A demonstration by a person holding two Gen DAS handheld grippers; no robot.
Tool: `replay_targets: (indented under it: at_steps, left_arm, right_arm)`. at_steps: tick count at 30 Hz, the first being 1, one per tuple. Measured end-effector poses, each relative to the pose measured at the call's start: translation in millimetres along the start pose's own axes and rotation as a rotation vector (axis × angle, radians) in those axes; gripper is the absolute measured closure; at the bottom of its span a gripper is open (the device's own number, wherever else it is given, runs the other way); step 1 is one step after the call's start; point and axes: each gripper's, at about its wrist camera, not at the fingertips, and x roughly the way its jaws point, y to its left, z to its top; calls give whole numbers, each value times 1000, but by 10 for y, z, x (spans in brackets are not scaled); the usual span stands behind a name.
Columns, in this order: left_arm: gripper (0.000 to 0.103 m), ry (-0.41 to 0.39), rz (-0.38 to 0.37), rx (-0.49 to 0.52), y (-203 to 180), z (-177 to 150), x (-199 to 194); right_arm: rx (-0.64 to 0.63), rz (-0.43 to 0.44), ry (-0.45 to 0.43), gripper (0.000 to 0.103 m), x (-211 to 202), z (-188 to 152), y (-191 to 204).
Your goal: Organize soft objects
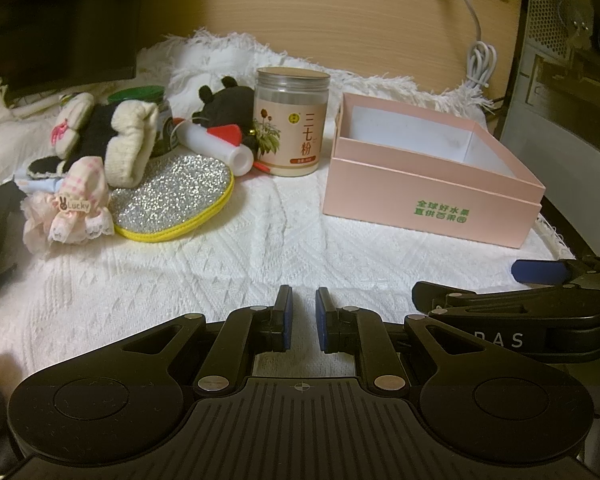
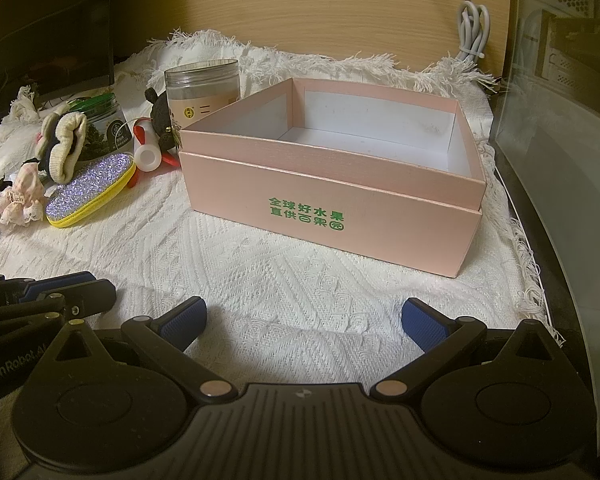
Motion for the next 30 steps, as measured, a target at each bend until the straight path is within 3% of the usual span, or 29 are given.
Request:
replay_targets:
  at_steps: [6, 10, 16, 18, 20, 23, 25, 28, 30]
  left_arm:
    - [88, 24, -20, -25, 38, 23, -39]
    - [87, 79, -78, -68, 175, 84, -223]
    - [86, 25, -171, -77, 747, 259, -821]
    - [86, -6, -88, -105, 1115, 308, -1026]
    - [86, -8, 34, -147, 1484, 343, -1149]
    - [86, 24, 155, -275, 2099, 339, -1227]
    - [86, 54, 195, -378, 2483, 306, -1237]
    - [86, 65, 172, -472, 2800, 240, -1253]
    - [86, 61, 131, -452, 2848, 253, -1228]
  right_arm:
    - [-18, 28, 5, 0, -9, -2, -27]
    - [-25, 92, 104, 0, 27, 140, -106]
    - [-99, 87, 267, 0, 59, 256, -26]
    - [-125, 104, 295, 0, 77, 306, -1]
    - [-133, 113, 284, 6, 23, 339, 106]
    - [-201, 258, 200, 6, -240, 417, 526]
    - [-244, 391, 164, 6, -383, 471, 908]
    - [-303, 583, 191, 6, -421, 481, 1543]
    - [-355, 672, 212, 7, -397, 439, 1953]
